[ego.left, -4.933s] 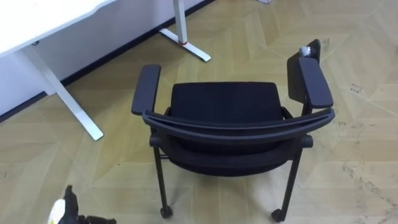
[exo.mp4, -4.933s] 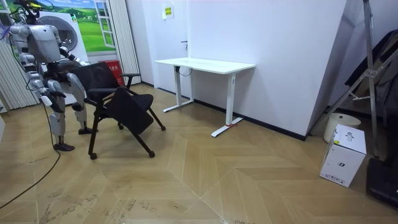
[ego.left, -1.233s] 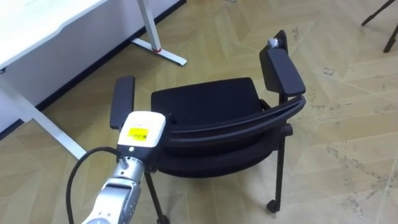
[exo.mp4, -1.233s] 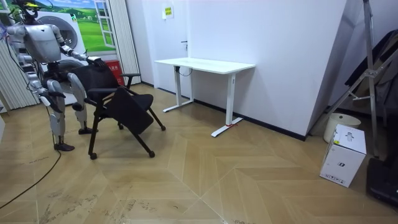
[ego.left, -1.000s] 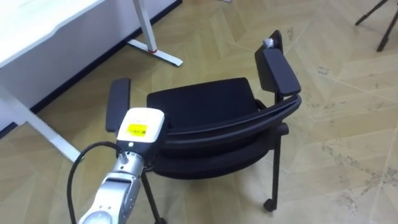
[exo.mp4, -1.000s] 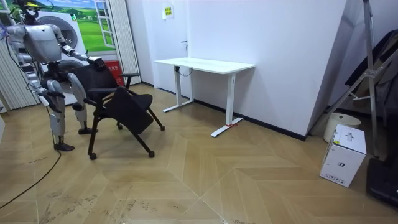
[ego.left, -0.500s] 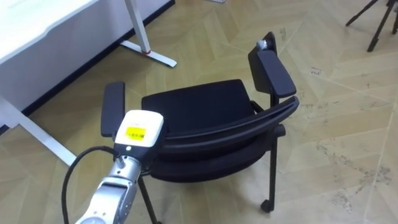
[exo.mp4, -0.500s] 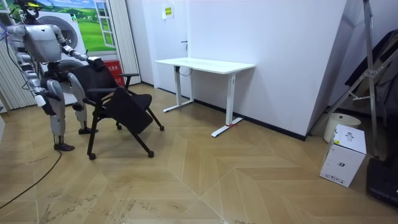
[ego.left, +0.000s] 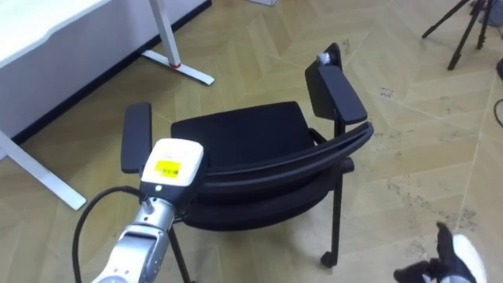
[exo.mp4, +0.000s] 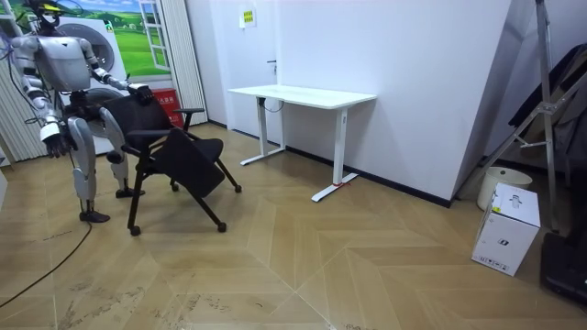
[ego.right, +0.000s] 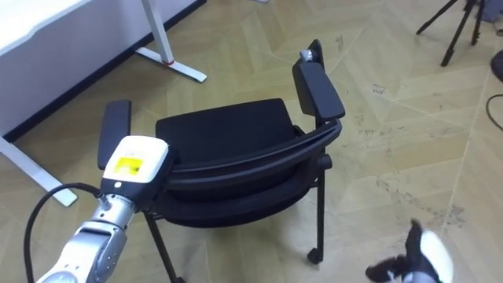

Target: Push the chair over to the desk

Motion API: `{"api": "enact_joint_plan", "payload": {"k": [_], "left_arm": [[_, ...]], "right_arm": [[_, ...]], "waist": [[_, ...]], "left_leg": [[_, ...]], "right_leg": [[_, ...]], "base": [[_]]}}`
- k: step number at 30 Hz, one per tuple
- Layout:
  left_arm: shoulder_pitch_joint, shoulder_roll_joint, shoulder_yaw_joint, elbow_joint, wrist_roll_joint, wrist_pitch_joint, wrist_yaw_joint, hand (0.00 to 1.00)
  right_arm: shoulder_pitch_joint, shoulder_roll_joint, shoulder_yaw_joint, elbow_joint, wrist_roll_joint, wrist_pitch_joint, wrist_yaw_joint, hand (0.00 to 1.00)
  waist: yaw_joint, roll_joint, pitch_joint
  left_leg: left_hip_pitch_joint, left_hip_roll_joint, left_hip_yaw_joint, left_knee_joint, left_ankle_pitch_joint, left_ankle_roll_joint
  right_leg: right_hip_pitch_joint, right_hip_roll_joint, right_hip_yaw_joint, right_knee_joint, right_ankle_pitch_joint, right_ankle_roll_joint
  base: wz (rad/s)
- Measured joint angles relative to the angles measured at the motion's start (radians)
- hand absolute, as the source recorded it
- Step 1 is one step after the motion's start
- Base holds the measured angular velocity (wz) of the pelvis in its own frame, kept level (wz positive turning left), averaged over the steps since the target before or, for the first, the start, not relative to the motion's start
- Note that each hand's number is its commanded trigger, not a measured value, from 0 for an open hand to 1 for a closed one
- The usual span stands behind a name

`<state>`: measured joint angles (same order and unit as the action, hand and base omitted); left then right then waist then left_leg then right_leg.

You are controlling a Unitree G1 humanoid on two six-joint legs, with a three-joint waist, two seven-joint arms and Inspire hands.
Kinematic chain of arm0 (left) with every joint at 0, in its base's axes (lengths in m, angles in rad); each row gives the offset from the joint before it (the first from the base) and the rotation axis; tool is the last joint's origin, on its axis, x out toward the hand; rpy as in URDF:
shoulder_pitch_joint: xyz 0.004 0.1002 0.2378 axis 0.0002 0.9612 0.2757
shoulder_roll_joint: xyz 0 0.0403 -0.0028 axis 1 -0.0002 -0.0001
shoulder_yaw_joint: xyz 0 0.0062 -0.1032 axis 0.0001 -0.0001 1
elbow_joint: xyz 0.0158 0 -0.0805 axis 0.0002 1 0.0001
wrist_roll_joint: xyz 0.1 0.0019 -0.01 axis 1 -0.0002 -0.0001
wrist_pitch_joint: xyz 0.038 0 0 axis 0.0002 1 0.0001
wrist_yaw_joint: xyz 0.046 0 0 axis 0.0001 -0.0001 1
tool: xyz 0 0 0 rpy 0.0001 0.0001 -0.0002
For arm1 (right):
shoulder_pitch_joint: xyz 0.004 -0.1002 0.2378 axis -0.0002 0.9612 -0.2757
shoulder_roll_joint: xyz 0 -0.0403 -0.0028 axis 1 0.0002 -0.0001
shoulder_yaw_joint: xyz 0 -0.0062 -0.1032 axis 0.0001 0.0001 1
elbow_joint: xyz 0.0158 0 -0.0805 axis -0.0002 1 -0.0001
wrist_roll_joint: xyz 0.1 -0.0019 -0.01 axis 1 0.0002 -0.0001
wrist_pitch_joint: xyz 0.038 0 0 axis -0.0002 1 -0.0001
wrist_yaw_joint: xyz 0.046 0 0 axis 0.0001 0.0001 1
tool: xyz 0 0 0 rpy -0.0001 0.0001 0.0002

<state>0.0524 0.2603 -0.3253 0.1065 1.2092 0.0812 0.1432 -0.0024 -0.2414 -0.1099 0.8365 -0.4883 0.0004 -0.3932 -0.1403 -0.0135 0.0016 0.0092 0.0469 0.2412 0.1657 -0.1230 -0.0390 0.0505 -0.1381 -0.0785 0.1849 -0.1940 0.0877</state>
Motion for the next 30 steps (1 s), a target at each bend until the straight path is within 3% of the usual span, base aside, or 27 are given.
{"api": "enact_joint_plan", "payload": {"k": [8, 17, 20, 30], "left_arm": [[-0.003, -0.001, 0.004, -0.017, 0.000, -0.017, -0.024, 1.00], [-0.012, 0.001, 0.017, -0.016, 0.000, -0.030, -0.047, 1.00], [-0.012, 0.003, 0.020, -0.016, 0.000, -0.042, -0.048, 1.00], [-0.012, 0.003, 0.020, -0.017, -0.001, -0.071, -0.039, 1.00]], "right_arm": [[0.024, 0.002, 0.012, -0.273, -0.121, -0.002, -0.038, 0.00], [0.064, 0.003, 0.052, -0.431, -0.164, -0.012, -0.041, 0.00], [0.064, 0.003, 0.052, -0.461, -0.194, -0.033, -0.041, 0.00], [0.064, 0.002, 0.099, -0.500, -0.194, -0.051, -0.039, 0.00]], "waist": [[0.035, -0.001, -0.0017], [0.038, -0.006, -0.0016], [0.043, -0.004, -0.0018], [0.063, -0.007, -0.0005]], "left_leg": [[0.002, 0.002, 0.006, 0.000, 0.000, 0.000], [0.004, 0.005, 0.014, -0.001, -0.003, -0.001], [0.005, 0.009, 0.017, 0.001, -0.011, -0.002], [0.004, 0.011, 0.018, 0.001, -0.011, -0.002]], "right_leg": [[-0.014, 0.000, 0.017, 0.019, 0.000, 0.000], [-0.018, 0.003, 0.020, 0.023, 0.000, 0.000], [-0.019, 0.007, 0.020, 0.024, 0.001, -0.001], [-0.020, 0.008, 0.020, 0.023, 0.000, -0.001]], "base": [[-0.06], [0.00], [0.00], [0.00]]}}
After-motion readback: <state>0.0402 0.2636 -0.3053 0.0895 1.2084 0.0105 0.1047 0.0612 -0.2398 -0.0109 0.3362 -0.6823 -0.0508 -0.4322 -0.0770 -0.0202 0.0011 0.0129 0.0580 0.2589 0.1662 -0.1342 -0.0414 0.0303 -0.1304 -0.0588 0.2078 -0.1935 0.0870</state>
